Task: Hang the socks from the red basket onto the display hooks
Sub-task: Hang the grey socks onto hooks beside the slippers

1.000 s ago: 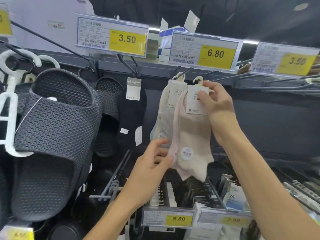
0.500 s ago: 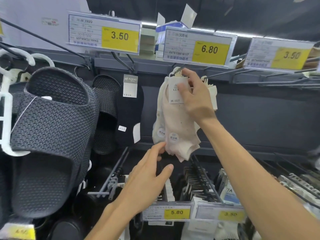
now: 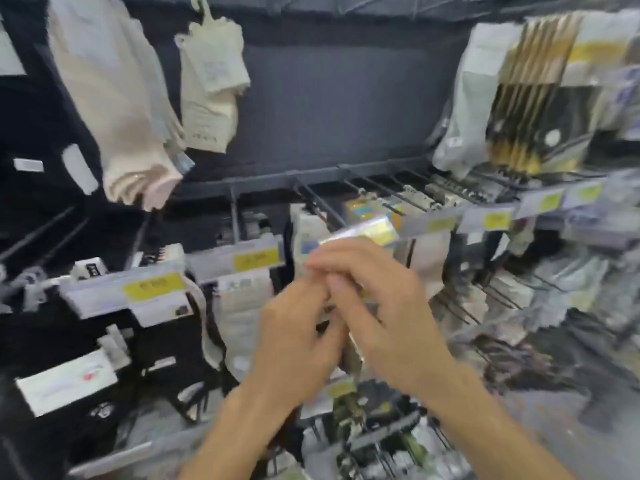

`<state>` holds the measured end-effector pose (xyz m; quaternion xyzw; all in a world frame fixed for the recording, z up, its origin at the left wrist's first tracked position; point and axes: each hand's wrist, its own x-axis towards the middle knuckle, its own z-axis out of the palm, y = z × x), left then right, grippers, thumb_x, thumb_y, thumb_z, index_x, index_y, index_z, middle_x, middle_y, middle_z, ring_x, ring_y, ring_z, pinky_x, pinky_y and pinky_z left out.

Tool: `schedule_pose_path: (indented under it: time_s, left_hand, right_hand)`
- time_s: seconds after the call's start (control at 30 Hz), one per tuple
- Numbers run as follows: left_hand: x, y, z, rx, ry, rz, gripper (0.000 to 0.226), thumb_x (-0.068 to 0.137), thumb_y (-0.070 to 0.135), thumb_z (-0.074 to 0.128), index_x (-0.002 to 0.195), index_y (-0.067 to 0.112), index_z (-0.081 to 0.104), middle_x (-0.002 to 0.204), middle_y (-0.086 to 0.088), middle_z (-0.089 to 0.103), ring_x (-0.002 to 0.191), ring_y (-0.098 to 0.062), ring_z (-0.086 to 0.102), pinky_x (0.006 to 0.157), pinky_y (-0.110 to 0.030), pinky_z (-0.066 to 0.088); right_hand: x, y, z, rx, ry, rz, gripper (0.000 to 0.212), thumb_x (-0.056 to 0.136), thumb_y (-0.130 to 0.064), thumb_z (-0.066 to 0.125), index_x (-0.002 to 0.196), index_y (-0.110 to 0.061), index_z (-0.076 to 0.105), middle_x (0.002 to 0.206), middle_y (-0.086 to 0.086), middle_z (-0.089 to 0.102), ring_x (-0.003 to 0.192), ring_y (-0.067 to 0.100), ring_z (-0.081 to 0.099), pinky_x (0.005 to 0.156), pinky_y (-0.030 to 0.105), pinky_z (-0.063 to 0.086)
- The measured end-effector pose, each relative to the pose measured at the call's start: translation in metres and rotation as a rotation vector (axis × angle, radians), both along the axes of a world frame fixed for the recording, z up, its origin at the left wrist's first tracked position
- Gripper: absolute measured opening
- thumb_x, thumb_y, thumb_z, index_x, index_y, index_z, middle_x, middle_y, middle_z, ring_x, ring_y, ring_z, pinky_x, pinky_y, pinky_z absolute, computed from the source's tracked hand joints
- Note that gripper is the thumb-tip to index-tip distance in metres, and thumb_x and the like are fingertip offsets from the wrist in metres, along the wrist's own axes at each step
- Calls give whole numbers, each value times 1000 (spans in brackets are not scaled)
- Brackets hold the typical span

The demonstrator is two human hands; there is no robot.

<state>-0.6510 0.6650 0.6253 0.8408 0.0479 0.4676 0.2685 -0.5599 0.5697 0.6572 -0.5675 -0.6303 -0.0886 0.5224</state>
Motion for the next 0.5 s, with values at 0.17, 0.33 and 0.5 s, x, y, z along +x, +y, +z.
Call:
schedule_pose_path:
  time_s: [0.17,0.33,0.5]
  left_hand:
    - [103,-119,-149,-163,783,-256,24,92,15,58,102,32,73,96,18,67,95,-5,63,74,-16,46]
    - [97,-240,-330,-217,1452,-437,15,104,10,50,106,13,65,113,-21,67,100,-27,63,73,-23,37]
    - [77,-302,-409,-46,1705,-480,21,97,24,57,110,17,71,118,-8,71,112,-23,64,87,-25,47]
  right_hand:
    - [55,-180,-180,-543,530,-490,30,101,-21,53,131,-24,57,130,-8,59,114,5,57,95,26,47]
    - [39,-396,-344,-1112,1074,-795,24,100,-16,54,121,-8,61,122,13,65,115,26,61,102,40,45]
    - [-14,-526,-413,-1417,1349,-846,24,101,-33,48,108,-15,61,118,9,66,107,20,61,76,27,38]
